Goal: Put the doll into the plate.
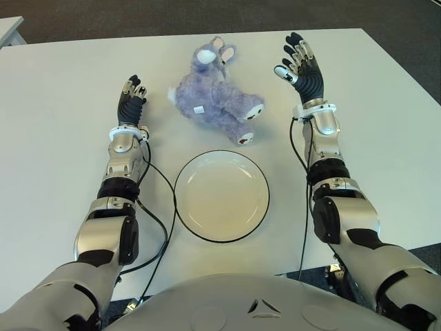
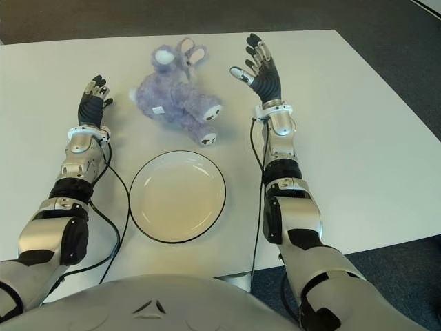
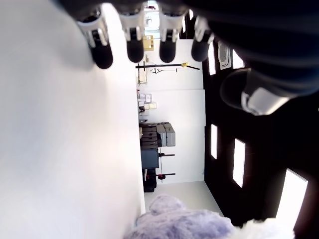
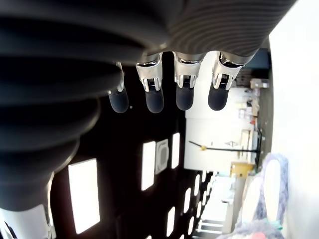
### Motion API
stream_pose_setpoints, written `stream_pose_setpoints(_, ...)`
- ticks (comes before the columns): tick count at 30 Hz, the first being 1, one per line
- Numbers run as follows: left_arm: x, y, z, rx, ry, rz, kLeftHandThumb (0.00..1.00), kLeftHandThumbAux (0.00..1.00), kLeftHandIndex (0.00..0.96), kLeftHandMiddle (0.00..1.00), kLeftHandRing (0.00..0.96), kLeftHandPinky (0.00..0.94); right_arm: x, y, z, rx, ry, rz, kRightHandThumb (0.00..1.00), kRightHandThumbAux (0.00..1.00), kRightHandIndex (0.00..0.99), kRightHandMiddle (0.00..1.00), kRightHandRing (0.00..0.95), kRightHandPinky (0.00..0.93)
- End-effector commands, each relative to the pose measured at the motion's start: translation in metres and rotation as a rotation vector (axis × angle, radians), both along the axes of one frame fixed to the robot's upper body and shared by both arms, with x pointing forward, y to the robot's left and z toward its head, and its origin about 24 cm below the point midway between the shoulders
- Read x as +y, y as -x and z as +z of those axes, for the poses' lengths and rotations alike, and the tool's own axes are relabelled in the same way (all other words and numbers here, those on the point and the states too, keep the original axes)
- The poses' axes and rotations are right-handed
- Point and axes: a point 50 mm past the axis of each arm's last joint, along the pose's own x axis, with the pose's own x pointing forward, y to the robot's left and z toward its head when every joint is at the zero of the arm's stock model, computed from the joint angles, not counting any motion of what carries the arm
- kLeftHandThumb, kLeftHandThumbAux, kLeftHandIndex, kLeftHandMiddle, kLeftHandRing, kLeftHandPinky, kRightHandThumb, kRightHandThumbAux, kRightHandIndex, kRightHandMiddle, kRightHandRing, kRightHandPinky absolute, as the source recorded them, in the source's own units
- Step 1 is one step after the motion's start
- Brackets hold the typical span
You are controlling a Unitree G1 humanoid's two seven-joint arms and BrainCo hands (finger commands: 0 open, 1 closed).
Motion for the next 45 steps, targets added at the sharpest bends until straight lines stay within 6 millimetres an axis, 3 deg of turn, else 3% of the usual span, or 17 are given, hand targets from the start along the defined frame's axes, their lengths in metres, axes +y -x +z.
stream_pose_setpoints(1, -0.001, 0.010, -0.022, 0.095, 0.021, 0.016, 0.599, 0.372, 0.000, 0.000, 0.010, 0.055, -0.002, 0.002, -0.001, 0.021, 0.036, 0.005, 0.045, 0.669, 0.031, 0.044, 0.032, 0.042)
stream_pose_setpoints(16, -0.002, 0.010, -0.023, 0.096, 0.015, 0.007, 0.596, 0.363, 0.000, 0.000, 0.000, 0.065, -0.013, 0.004, 0.014, 0.029, 0.126, 0.009, 0.043, 0.617, 0.040, 0.045, 0.031, 0.030)
stream_pose_setpoints(32, -0.006, 0.009, -0.023, 0.098, 0.012, -0.008, 0.592, 0.356, 0.000, 0.000, 0.000, 0.069, -0.028, 0.003, 0.034, 0.040, 0.350, 0.030, 0.031, 0.571, 0.030, 0.012, 0.009, 0.044)
stream_pose_setpoints(45, -0.007, 0.008, -0.024, 0.101, 0.010, -0.013, 0.590, 0.357, 0.000, 0.000, 0.000, 0.061, -0.031, 0.003, 0.041, -0.008, 0.474, -0.004, 0.008, 0.537, 0.015, 0.003, 0.000, 0.000)
